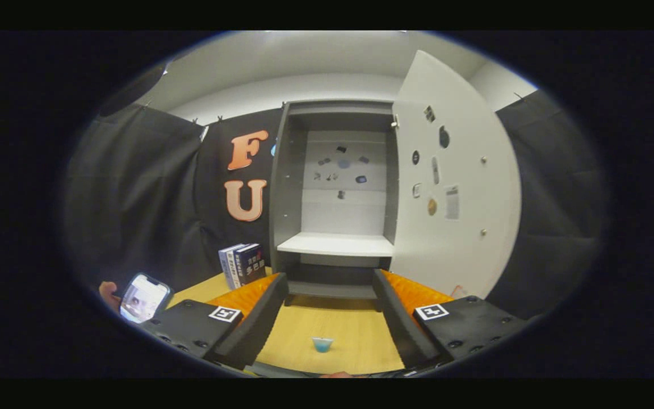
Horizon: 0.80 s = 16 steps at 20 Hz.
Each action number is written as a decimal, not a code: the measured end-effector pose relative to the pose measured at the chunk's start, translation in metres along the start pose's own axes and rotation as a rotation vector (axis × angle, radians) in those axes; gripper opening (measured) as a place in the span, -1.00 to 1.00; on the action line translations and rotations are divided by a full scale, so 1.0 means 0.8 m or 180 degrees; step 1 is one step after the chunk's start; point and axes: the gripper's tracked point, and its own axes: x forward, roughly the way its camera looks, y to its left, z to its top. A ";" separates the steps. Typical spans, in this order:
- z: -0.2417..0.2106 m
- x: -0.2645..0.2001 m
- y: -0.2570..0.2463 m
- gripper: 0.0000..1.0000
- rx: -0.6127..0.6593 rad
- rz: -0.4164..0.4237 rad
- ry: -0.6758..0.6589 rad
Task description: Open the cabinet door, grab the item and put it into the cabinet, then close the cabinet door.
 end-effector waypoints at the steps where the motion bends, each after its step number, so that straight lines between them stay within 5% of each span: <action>1: -0.023 0.018 0.003 0.92 0.0006 -0.0024 0.0101; 8: -0.196 0.103 0.021 0.94 0.0326 -0.0187 0.0867; 16: -0.345 0.120 -0.006 0.94 0.0359 -0.0648 0.1450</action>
